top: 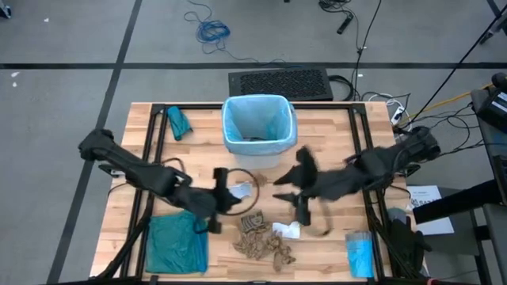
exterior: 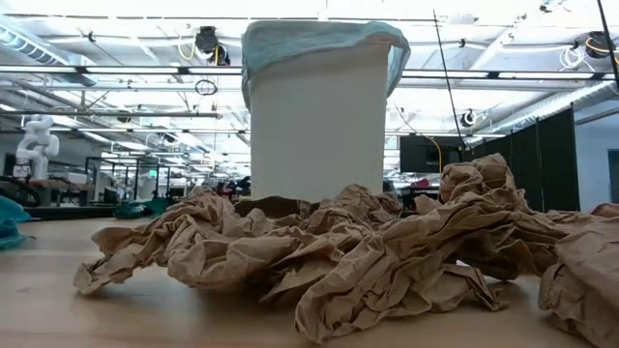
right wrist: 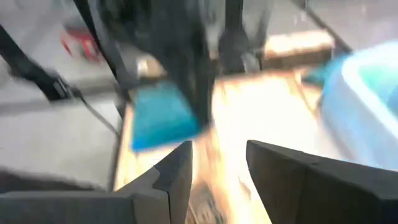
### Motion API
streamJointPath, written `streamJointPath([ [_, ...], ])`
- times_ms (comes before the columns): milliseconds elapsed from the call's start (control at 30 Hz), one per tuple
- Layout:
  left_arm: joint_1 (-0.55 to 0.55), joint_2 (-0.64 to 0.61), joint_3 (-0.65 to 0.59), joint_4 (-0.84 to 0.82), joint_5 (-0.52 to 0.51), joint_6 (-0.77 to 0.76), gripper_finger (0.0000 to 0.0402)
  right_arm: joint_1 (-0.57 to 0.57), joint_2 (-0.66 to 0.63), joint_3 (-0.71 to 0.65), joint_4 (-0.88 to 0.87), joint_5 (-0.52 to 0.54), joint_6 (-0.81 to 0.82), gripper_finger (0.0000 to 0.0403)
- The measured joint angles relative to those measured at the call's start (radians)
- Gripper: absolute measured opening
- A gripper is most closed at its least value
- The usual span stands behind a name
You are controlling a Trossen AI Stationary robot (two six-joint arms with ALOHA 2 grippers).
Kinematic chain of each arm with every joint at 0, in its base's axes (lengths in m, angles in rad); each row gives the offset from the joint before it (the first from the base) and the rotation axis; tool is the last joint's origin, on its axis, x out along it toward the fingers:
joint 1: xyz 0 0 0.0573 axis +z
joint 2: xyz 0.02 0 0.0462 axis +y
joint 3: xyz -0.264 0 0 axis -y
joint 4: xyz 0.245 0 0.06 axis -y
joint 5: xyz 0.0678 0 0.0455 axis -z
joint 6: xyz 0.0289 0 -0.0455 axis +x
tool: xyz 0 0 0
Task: Place trash/remove bag and relplace
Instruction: Put the brown paper napkin into the white trash bin
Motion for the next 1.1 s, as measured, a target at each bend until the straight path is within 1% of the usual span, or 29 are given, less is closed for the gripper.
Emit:
streamJointPath([
  [67, -0.004, -0.04, 0.0, -0.042, -0.017, 0.0, 0.0, 0.024, 0.03, 0.0, -0.006, 0.023, 0.005, 0.0144],
  [200, -0.006, -0.124, 0.0, -0.033, -0.093, -0.008, 0.0, 0.076, 0.072, 0.001, -0.003, 0.077, -0.002, 0.0144],
  [300, -0.006, -0.194, 0.0, -0.005, -0.105, -0.001, 0.0, 0.113, 0.101, -0.006, -0.037, 0.17, -0.003, 0.0144],
  [367, -0.006, -0.233, 0.0, 0.012, -0.105, 0.0, 0.0, 0.13, 0.109, -0.042, -0.051, 0.235, 0.007, 0.0144],
  [433, -0.009, -0.263, -0.005, 0.024, -0.105, 0.0, 0.0, 0.136, 0.114, -0.104, -0.048, 0.257, 0.039, 0.0144],
  [500, -0.022, -0.293, -0.035, 0.06, -0.093, 0.016, 0.0, 0.137, 0.114, -0.194, -0.031, 0.251, 0.093, 0.0144],
  [600, -0.052, -0.326, -0.105, 0.174, -0.029, 0.057, 0.0, 0.137, 0.105, -0.347, 0.065, 0.239, 0.169, 0.0144],
  [667, -0.072, -0.343, -0.152, 0.247, 0.01, 0.082, 0.0, 0.136, 0.096, -0.431, 0.154, 0.194, 0.198, 0.0144],
  [767, -0.091, -0.361, -0.207, 0.322, 0.041, 0.165, 0.0, 0.118, 0.094, -0.534, 0.294, 0.113, 0.219, 0.0144],
  [833, -0.092, -0.365, -0.218, 0.301, 0.034, 0.227, 0.0, 0.095, 0.095, -0.582, 0.381, 0.062, 0.218, 0.0144],
  [900, -0.092, -0.365, -0.222, 0.291, -0.02, 0.237, 0.0, 0.071, 0.095, -0.611, 0.45, 0.029, 0.217, 0.0144],
  [967, -0.09, -0.365, -0.222, 0.287, -0.072, 0.237, 0.0, 0.05, 0.095, -0.625, 0.477, 0.006, 0.217, 0.0144],
  [1100, -0.092, -0.363, -0.222, 0.263, -0.083, 0.243, 0.0, 0.036, 0.097, -0.629, 0.513, -0.026, 0.212, 0.0144],
])
